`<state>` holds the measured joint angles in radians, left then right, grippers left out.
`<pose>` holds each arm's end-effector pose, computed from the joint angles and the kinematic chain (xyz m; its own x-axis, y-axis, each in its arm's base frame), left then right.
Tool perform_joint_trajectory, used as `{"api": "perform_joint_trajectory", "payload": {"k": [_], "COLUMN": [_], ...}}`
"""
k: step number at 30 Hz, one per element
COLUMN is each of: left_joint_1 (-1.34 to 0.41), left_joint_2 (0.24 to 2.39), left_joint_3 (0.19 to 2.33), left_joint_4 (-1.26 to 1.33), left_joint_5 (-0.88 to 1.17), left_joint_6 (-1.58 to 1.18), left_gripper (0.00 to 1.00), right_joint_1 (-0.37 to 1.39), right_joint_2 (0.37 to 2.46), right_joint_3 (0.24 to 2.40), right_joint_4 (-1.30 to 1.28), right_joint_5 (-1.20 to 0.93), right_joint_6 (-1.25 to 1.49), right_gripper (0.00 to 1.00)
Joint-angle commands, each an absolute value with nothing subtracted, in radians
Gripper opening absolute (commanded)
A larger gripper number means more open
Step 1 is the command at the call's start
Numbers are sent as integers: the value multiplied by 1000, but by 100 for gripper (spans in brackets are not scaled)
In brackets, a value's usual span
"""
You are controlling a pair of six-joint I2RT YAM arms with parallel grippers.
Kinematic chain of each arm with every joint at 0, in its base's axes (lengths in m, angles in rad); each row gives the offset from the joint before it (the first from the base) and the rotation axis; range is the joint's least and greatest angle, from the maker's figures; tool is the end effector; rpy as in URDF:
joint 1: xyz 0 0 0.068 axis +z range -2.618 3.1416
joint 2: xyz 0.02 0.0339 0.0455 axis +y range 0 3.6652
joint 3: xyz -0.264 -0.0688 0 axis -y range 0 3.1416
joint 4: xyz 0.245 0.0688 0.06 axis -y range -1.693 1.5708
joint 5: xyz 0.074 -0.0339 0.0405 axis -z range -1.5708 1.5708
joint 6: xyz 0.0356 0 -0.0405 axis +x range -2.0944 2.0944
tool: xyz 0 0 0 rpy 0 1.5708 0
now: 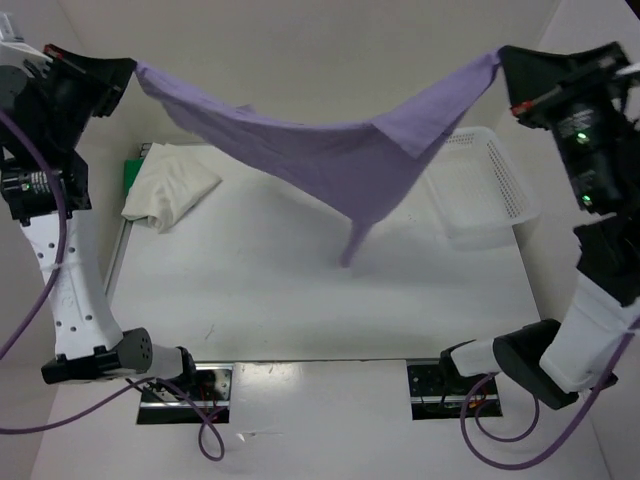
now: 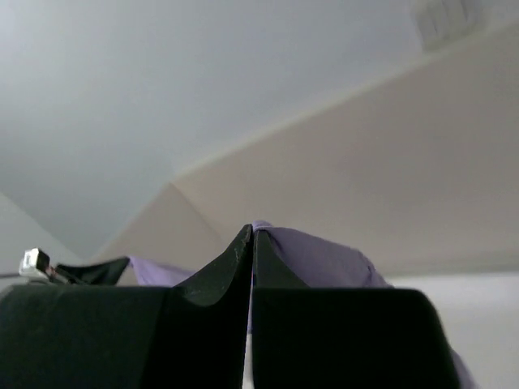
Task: Fold and stack the t-shirts
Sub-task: Flatten out the tshirt
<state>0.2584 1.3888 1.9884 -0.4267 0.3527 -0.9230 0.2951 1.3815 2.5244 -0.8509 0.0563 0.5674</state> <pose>0.2414 0.0511 0.5794 0.0292 -0.7663 -0.6418 0.1864 0.6350 -0.7497 0.1176 0.0337 0.6521 0.1039 0.5924 -0.7989 -0.3494 0.7738 0.5284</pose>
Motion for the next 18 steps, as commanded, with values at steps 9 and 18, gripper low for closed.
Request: {"api": "perform_joint_trajectory", "payload": {"k": [9,18], "left_joint_1": [255,245], "left_joint_2": [1407,1563], "left_joint_3": [1989,1700], "left_joint_4": [-451,-324], "left_joint_5": [235,207], "left_joint_6": [-890,-904], "left_gripper": [0,0], "right_joint_1": [408,283], "right_joint_2": [1511,1874], "right_joint_3": [2609,2635], "right_joint_4": [-782,-735], "right_joint_5": [454,179], "right_joint_6": [367,382], "right_gripper": [0,0]}}
